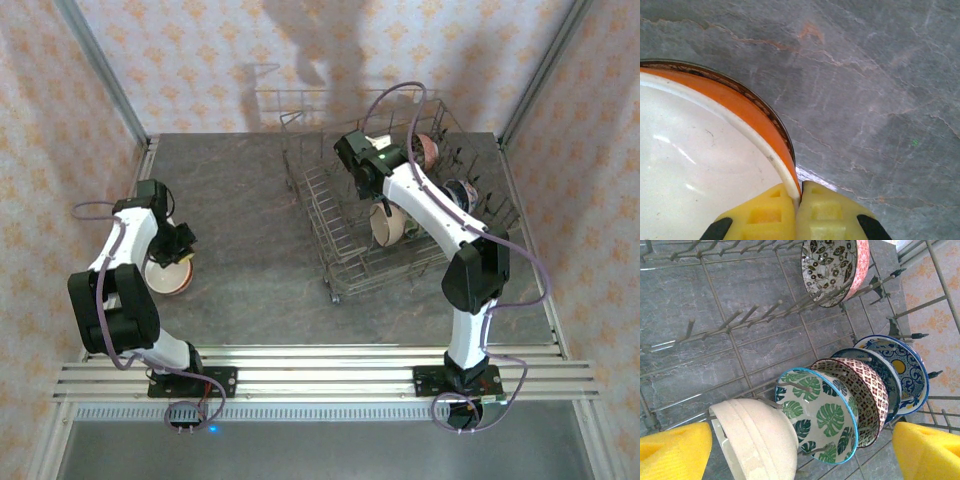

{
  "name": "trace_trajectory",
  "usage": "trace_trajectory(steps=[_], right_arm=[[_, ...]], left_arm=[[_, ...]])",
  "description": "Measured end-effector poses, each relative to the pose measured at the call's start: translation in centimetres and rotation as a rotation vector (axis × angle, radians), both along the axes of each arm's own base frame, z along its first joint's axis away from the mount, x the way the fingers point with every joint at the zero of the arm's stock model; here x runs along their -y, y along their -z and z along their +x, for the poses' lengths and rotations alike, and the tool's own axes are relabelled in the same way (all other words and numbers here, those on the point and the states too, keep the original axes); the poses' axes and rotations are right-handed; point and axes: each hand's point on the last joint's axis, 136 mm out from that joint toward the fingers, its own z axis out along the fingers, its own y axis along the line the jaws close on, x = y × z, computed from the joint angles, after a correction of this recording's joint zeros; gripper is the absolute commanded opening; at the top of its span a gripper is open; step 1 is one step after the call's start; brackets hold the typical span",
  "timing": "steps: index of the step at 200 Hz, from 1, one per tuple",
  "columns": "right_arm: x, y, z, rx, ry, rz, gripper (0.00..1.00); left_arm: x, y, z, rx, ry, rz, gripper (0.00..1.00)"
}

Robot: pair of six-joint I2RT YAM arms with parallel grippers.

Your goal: Load the bowls into the dish rack

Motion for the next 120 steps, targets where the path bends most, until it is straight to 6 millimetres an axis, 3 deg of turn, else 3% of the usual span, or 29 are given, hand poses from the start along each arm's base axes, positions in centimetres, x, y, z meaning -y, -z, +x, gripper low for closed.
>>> trace_trajectory(steps=[34, 120], right_arm=[[0.1, 0.0, -0.2, -0.003, -0.004, 0.000, 0.93], [-1.7, -2.2, -0.3, 0.021, -0.063, 0.131, 0.91]], left_arm=[[1.0, -1.2, 0.2, 0.040, 0.021, 0.006, 0.00], [2.0, -8.0, 0.3, 0.261, -0.046, 0.000, 0.00]])
